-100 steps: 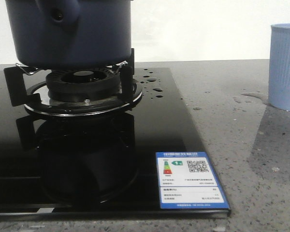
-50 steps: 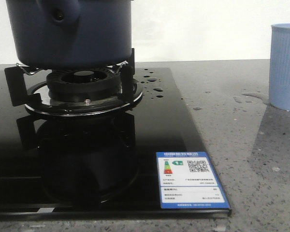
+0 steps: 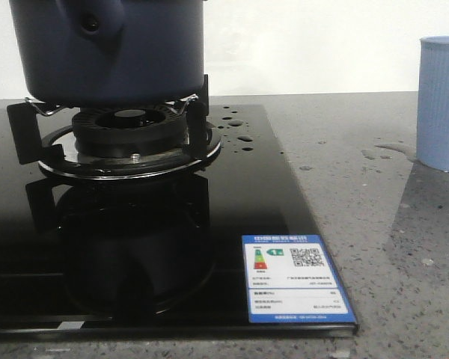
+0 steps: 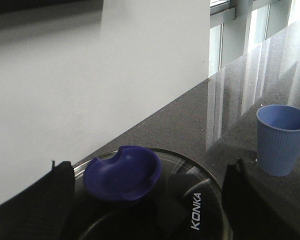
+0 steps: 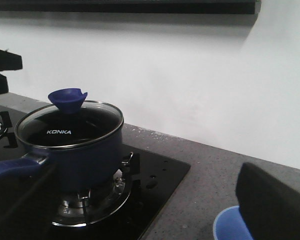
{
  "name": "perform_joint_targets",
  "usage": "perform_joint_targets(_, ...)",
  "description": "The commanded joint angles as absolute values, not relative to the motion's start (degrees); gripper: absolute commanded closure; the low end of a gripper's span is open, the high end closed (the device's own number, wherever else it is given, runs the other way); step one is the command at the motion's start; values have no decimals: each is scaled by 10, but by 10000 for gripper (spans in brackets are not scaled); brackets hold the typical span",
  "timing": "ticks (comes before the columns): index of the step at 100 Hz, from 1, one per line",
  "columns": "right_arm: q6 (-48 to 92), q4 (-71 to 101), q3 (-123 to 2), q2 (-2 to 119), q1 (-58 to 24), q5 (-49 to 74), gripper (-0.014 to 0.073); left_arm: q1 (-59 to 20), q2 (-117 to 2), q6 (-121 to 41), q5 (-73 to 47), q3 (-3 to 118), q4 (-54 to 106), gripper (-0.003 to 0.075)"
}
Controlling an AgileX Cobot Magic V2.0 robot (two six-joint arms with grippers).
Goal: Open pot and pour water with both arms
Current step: 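Grasp the blue lid knob with the left gripper and lift the lid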
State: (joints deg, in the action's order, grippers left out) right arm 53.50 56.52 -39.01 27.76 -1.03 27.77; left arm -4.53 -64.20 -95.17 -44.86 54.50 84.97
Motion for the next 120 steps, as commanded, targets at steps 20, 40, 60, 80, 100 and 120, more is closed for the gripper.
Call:
perform_joint_targets(20, 543, 584, -409, 286, -8, 238, -63, -50, -746, -1020, -520, 590, 925, 153)
perform_joint_targets(40, 543, 584, -409, 286, -8, 238, -63, -53, -801, -1028, -563, 624, 928, 153)
perform_joint_targets(60, 543, 584, -409, 286, -8, 237, -63, -63, -823, -1028, -577, 654, 931, 200)
perform_joint_targets(80, 543, 584, -409, 286, -8, 228, -62, -64, -824, -1028, -584, 654, 946, 370)
perform_joint_targets(100, 543, 584, -409, 286, -8, 203, -62, -48, -804, -1028, -598, 669, 982, 438)
perform_joint_targets(120, 543, 583, -409, 286, -8, 188, -62, -39, -774, -1026, -598, 697, 983, 438)
